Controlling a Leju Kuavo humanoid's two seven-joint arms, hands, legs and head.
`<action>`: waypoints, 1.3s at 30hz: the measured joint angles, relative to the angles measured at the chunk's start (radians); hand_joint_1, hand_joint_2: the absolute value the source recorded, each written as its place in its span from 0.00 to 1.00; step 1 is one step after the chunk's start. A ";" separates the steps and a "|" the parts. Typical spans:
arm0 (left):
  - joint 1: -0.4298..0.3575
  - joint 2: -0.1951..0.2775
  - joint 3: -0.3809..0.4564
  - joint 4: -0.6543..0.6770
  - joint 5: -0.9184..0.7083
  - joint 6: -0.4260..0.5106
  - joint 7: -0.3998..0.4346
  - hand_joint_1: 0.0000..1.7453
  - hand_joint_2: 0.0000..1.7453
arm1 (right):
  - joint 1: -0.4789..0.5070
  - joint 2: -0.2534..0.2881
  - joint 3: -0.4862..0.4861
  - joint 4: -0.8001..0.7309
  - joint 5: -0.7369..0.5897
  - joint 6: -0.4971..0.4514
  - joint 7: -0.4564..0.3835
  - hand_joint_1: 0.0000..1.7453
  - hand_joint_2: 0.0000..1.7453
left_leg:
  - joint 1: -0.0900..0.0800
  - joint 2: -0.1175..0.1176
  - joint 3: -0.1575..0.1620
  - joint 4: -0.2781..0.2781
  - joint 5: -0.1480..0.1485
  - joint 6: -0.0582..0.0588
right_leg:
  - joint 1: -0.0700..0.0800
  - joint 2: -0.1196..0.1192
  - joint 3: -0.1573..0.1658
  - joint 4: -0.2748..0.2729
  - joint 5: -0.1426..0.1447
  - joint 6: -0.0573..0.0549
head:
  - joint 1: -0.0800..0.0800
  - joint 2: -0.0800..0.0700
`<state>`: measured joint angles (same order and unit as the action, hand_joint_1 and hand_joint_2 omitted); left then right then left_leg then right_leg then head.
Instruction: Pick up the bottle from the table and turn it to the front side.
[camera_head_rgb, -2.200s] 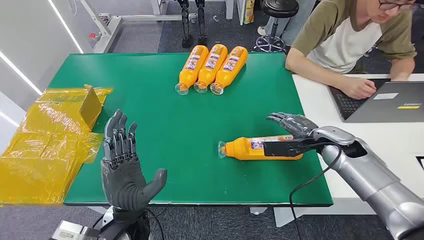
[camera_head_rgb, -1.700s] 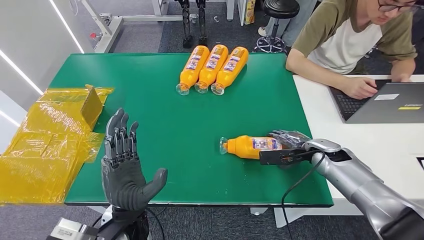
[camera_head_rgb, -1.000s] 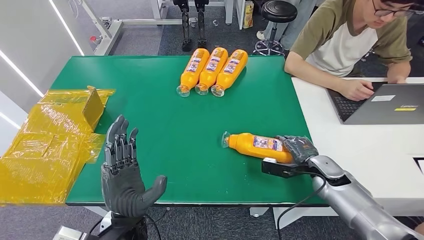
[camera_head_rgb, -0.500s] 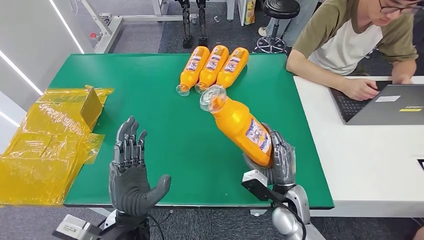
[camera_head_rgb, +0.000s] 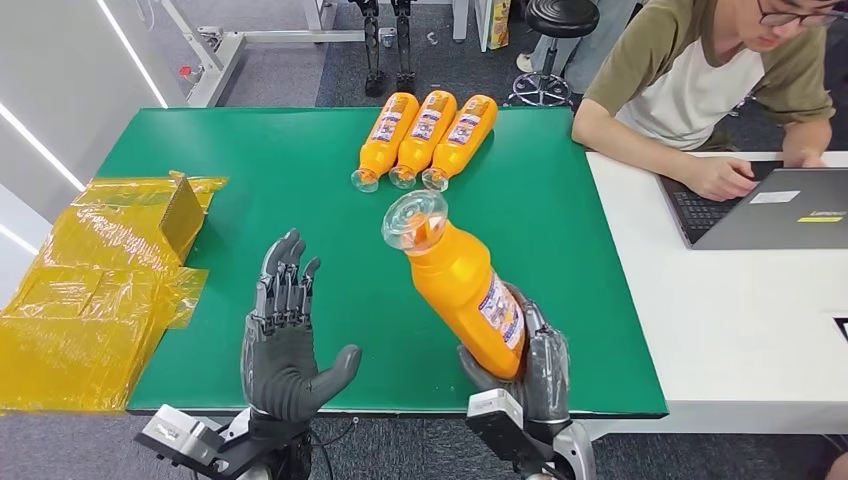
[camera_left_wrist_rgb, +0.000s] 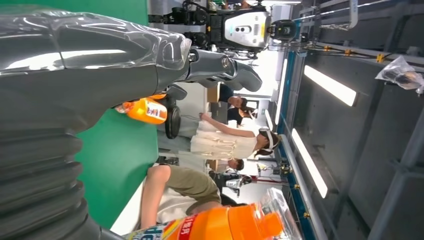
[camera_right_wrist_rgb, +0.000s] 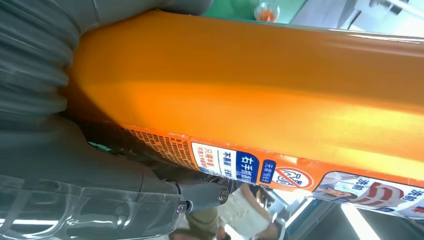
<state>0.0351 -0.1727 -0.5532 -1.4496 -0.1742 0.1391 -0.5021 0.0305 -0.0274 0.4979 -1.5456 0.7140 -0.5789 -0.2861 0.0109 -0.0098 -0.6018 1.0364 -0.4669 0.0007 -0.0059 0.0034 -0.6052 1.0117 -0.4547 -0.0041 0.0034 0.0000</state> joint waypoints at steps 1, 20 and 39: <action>-0.003 0.000 0.000 0.004 0.000 0.000 0.000 0.00 1.00 | 0.003 0.001 0.006 -0.003 0.009 0.015 0.006 0.99 1.00 | 0.000 0.000 0.000 0.000 0.000 0.000 | 0.000 0.000 0.000 0.000 0.000 0.000 | 0.000 0.000; -0.018 -0.018 0.000 0.042 0.008 -0.002 0.011 0.00 1.00 | -0.043 -0.003 0.072 0.072 0.163 0.256 0.073 0.98 1.00 | 0.000 0.001 0.000 0.000 0.000 0.000 | 0.000 0.000 0.000 0.000 0.000 0.000 | 0.000 0.000; -0.024 -0.018 0.006 0.050 0.008 -0.113 0.076 0.00 1.00 | -0.044 -0.002 0.059 0.073 0.269 0.180 0.023 0.99 1.00 | 0.000 0.001 0.000 0.000 0.000 0.000 | 0.000 0.000 0.000 0.000 0.000 0.000 | 0.000 0.000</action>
<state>0.0114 -0.1907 -0.5474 -1.3997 -0.1664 0.0261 -0.4266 -0.0135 -0.0291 0.5568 -1.4729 0.9831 -0.3989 -0.2632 0.0108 -0.0090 -0.6019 1.0365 -0.4671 0.0007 -0.0061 0.0038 -0.6053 1.0116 -0.4548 -0.0040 0.0033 0.0000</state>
